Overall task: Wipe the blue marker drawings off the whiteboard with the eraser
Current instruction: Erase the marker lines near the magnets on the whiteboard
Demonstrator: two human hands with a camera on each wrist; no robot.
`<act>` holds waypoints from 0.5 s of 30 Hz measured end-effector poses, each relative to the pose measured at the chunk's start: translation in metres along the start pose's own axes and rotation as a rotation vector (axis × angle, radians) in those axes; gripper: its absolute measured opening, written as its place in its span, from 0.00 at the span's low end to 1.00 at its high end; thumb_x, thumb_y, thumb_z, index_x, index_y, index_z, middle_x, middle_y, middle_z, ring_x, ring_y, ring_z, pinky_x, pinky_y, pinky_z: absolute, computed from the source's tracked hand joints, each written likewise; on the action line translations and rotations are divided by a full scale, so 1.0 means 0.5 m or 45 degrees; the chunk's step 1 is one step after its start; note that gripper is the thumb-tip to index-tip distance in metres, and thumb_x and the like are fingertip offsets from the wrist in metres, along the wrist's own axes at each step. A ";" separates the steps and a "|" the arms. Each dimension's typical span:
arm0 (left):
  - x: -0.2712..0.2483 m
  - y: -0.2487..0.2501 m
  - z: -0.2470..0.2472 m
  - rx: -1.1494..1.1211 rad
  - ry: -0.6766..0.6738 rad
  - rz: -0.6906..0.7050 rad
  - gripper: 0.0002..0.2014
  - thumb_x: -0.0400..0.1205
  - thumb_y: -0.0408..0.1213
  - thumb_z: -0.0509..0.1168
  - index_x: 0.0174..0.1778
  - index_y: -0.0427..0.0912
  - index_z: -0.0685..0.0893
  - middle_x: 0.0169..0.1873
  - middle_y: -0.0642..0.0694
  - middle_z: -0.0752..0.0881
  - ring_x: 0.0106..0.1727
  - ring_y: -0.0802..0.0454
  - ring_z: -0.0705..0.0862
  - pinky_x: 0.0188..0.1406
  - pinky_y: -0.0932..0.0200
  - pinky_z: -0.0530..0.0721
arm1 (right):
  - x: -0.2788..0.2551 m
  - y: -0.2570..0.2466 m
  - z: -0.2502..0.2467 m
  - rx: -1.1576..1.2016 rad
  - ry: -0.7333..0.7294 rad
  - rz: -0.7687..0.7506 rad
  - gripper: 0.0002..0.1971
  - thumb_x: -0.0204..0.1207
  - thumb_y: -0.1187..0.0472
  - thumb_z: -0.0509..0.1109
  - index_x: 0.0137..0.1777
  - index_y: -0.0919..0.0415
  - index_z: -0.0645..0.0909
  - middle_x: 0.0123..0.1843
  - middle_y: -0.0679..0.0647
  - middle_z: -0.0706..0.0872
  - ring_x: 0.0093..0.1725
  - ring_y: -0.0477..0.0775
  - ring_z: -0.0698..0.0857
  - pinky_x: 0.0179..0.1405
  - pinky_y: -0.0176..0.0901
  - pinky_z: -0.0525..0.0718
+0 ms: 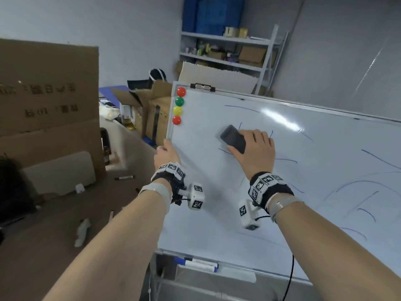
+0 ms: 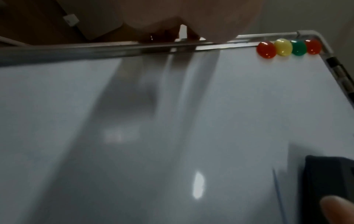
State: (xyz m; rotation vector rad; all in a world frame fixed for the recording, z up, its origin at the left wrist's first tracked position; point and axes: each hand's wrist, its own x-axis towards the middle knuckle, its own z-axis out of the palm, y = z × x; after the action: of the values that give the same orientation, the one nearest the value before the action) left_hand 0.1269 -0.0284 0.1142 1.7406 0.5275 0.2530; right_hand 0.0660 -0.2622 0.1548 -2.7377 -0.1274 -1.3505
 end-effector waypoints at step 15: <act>-0.008 0.043 0.036 0.214 0.174 -0.115 0.36 0.85 0.62 0.44 0.79 0.39 0.69 0.75 0.35 0.74 0.75 0.35 0.73 0.76 0.38 0.64 | 0.022 0.109 -0.076 -0.030 0.136 0.292 0.24 0.72 0.39 0.74 0.59 0.56 0.80 0.53 0.53 0.85 0.54 0.60 0.80 0.53 0.53 0.76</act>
State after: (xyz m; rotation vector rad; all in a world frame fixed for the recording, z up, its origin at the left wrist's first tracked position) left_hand 0.1359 -0.0495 0.1309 1.8648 0.7431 0.2711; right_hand 0.0489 -0.3204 0.1846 -2.5937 0.2048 -1.4357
